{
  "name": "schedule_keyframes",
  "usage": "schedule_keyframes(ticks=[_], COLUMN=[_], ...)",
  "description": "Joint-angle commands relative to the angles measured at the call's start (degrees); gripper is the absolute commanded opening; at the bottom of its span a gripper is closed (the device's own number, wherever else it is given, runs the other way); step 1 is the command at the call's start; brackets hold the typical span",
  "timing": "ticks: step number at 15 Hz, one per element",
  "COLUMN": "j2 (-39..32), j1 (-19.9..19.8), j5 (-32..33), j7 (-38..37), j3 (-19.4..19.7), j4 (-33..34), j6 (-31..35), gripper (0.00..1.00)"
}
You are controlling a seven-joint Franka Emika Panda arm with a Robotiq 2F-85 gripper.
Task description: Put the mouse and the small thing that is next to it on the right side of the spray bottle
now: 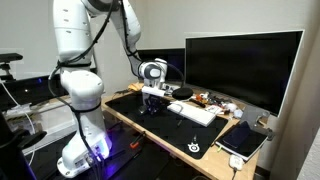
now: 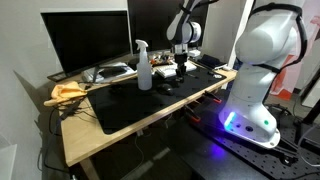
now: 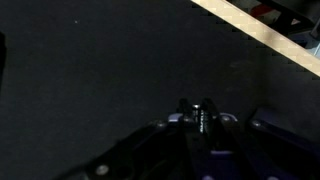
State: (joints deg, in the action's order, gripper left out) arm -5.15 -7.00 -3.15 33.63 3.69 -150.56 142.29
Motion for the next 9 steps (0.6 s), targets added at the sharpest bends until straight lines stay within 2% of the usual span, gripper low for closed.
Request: schedule_keyframes(ticks=[1,5,9], j2=[0.7,0.1,-0.3], j1=[1.4,2.1,2.4], j5=[-2.9,-4.7,-3.1], j7=[-2.8,-6.4,-10.8], j3=[-1.7,-2.6,-2.7], j4=[-2.6,-4.3,-6.3], j6=[3.4,7.9,13.1], gripper=[0.04,0.04,0.04])
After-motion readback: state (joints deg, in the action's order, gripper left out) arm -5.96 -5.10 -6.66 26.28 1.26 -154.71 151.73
